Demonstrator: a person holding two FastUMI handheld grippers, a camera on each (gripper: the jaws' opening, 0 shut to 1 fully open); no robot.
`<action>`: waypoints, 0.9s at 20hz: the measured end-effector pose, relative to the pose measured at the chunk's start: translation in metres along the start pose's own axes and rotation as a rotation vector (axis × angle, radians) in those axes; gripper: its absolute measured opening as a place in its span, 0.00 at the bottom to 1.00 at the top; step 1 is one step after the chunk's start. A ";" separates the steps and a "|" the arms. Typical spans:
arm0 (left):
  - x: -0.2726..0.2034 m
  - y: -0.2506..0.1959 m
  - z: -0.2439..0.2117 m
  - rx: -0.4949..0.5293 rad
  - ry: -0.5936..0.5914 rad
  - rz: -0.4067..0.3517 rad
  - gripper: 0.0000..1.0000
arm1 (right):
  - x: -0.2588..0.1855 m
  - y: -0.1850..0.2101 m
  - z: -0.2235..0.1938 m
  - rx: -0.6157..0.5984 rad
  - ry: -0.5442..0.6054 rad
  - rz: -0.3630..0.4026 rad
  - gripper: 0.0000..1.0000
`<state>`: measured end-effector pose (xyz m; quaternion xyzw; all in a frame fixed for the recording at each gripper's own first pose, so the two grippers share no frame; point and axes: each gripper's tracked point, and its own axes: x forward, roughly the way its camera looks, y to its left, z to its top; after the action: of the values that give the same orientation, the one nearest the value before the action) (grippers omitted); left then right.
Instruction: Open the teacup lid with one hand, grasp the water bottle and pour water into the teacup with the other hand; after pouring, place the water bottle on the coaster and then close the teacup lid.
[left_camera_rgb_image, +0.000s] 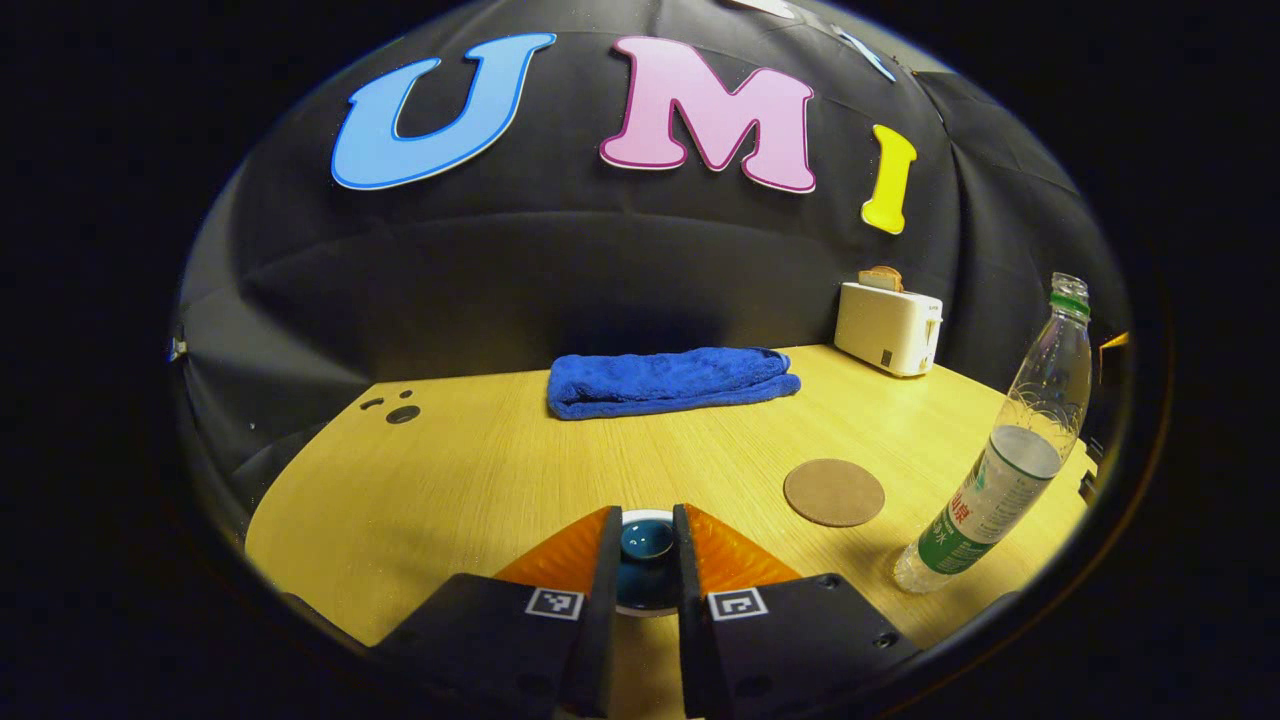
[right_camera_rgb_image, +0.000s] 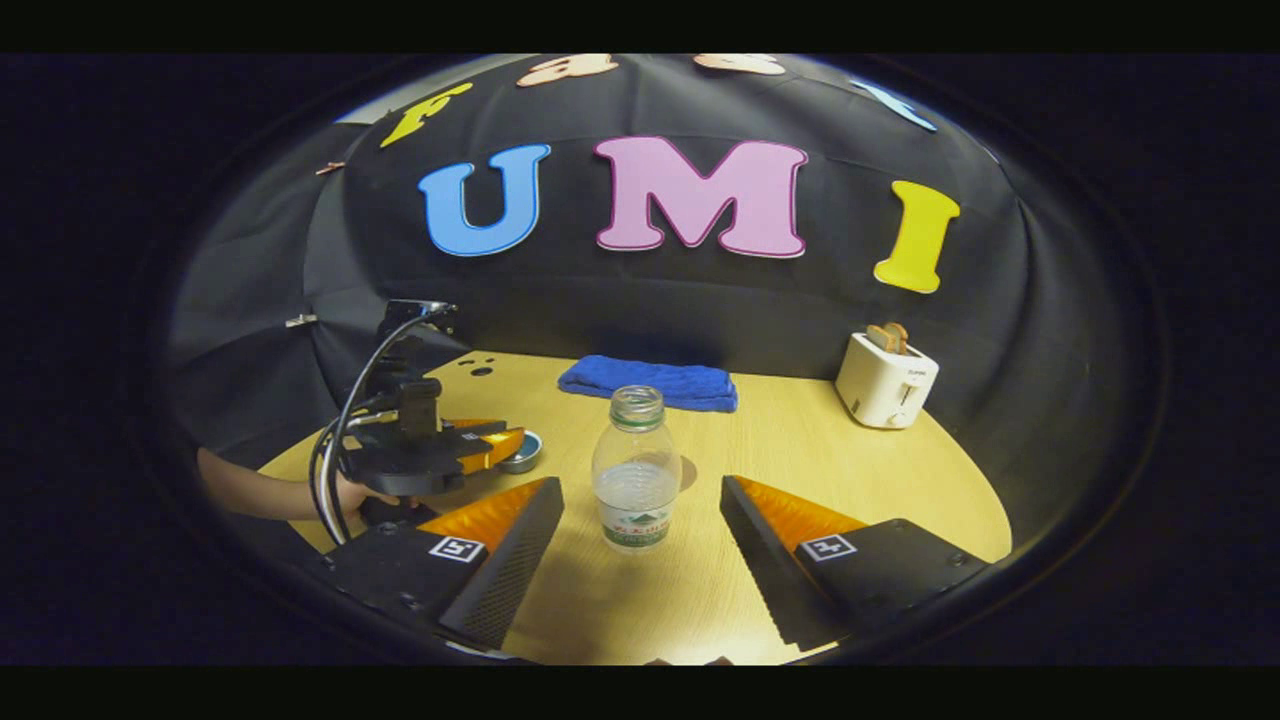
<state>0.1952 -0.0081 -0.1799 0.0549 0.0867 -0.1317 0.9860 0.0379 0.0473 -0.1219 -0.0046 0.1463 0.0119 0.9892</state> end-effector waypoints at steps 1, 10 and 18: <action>0.000 0.000 0.001 0.002 -0.001 0.000 0.30 | 0.002 0.000 -0.001 0.007 0.002 -0.003 0.98; -0.027 0.007 0.032 0.017 -0.053 0.001 0.28 | 0.030 0.000 -0.019 0.046 0.002 -0.025 0.98; -0.068 0.018 0.035 0.027 -0.044 0.027 0.28 | 0.073 0.000 -0.038 0.117 -0.021 -0.069 0.98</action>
<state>0.1415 0.0220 -0.1317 0.0663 0.0627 -0.1207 0.9885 0.0970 0.0486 -0.1790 0.0484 0.1362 -0.0309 0.9890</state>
